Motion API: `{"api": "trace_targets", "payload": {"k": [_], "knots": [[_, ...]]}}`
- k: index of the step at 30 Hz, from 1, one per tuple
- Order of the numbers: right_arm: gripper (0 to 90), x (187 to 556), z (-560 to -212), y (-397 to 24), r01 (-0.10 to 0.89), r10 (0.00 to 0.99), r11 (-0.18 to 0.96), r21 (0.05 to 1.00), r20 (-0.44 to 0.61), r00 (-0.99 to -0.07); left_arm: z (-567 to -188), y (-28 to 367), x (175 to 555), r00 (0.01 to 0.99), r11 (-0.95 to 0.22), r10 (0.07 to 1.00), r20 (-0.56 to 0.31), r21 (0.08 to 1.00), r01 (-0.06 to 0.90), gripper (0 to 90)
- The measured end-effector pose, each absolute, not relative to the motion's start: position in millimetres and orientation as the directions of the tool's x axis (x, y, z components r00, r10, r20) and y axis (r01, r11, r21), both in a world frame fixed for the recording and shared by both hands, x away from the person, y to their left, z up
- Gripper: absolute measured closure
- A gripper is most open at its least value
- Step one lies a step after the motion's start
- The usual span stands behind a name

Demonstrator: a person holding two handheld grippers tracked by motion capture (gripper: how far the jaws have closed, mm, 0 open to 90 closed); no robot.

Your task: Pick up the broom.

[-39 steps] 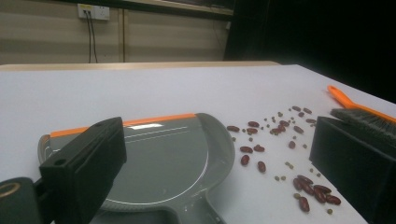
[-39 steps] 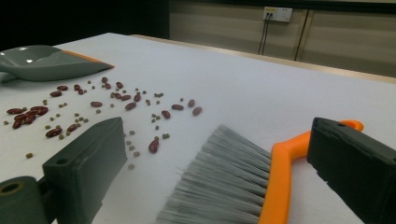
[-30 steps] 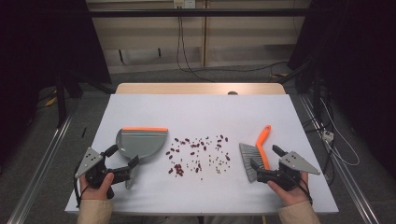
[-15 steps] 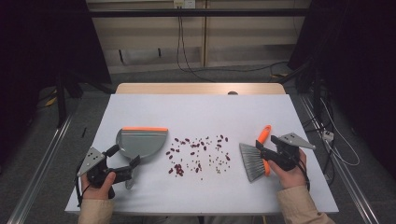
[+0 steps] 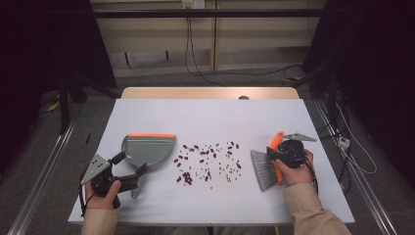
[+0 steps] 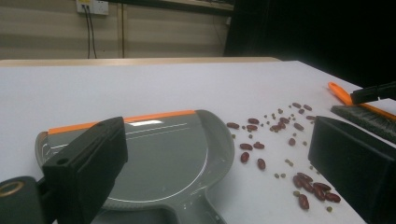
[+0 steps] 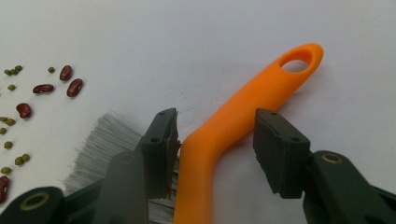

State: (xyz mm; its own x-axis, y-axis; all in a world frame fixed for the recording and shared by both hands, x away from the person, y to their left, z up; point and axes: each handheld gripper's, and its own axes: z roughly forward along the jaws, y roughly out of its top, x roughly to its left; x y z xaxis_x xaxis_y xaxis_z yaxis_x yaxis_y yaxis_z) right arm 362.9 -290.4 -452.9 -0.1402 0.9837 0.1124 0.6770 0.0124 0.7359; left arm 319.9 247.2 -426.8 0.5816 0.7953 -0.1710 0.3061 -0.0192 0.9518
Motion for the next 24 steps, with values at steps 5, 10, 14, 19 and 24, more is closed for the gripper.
{"api": "trace_targets", "payload": {"k": [5, 10, 14, 19, 24], "knots": [[53.1, 370, -454, -289, 0.715, 0.987, 0.014, 0.699, 0.107, -0.124, -428, 246, 321, 0.585, -0.022, 0.793, -0.173, 0.95, 0.31, 4.5], [60.6, 375, -455, -283, 0.739, 0.98, 0.061, 0.671, 0.099, -0.171, -428, 246, 321, 0.586, -0.021, 0.791, -0.174, 0.95, 0.311, 4.5], [63.7, 378, -452, -277, 0.751, 0.98, 0.113, 0.65, 0.054, -0.194, -428, 246, 321, 0.589, -0.023, 0.789, -0.173, 0.951, 0.31, 4.5], [68.2, 382, -451, -279, 0.763, 0.968, 0.102, 0.638, 0.114, -0.225, -428, 245, 323, 0.591, -0.031, 0.789, -0.167, 0.95, 0.311, 4.5], [67.7, 382, -450, -283, 0.769, 0.961, 0.104, 0.631, 0.134, -0.24, -427, 247, 323, 0.592, -0.028, 0.788, -0.169, 0.951, 0.309, 4.5]]}}
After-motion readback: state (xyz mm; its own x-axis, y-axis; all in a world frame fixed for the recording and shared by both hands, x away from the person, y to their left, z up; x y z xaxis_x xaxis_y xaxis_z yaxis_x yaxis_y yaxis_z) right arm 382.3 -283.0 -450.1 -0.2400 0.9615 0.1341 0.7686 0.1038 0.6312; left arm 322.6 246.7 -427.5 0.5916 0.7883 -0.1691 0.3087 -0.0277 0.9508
